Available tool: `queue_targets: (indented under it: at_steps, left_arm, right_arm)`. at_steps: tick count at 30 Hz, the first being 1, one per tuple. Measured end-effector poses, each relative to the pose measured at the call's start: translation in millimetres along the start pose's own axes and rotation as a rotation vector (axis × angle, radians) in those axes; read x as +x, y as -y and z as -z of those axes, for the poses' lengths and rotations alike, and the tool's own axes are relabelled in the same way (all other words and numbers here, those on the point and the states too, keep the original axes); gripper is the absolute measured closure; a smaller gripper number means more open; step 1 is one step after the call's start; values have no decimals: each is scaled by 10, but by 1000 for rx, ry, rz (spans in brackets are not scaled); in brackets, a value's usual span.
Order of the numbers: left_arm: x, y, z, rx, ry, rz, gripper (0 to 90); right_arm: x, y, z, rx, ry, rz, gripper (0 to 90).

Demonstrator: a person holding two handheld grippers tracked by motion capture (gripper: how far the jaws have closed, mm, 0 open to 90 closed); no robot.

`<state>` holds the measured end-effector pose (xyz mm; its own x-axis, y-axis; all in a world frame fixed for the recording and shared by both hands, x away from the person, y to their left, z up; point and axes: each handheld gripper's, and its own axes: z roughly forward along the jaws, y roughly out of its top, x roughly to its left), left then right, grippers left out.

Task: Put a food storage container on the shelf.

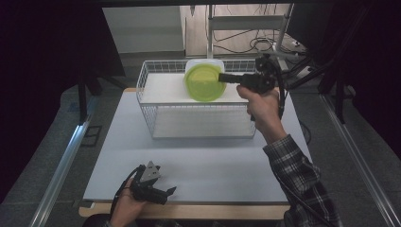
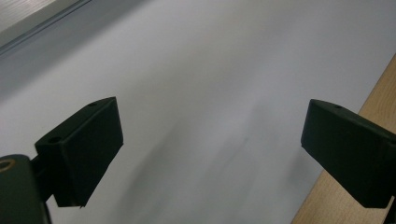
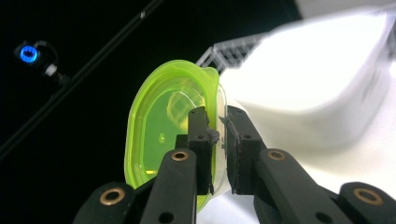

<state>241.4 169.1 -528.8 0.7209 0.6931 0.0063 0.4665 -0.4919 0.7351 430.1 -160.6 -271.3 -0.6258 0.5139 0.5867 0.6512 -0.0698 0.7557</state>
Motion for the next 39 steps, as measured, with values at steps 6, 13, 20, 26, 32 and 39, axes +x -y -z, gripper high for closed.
queue_targets:
  at_steps: [6, 13, 20, 26, 32, 39]
  left_arm:
    - [-8, -2, -5, -1, 5, -2, 52]
    - [-7, 1, -11, 3, 11, -7, 52]
    - [-17, 0, -23, 5, 15, -10, 53]
    - [-22, -1, -31, 11, 19, -14, 53]
    - [-25, 0, -36, 14, 19, -15, 54]
    - [-17, 3, -32, 14, 19, -11, 54]
  right_arm:
    - [22, -343, -153, -57, 98, -4, 814]
    - [-77, -511, -369, -69, 178, -56, 813]
    - [-136, -552, -455, -77, 259, -52, 791]
    - [-183, -591, -522, -74, 303, -49, 720]
    - [-270, -588, -544, -82, 304, -51, 669]
    - [-211, -567, -506, -57, 269, 66, 394]
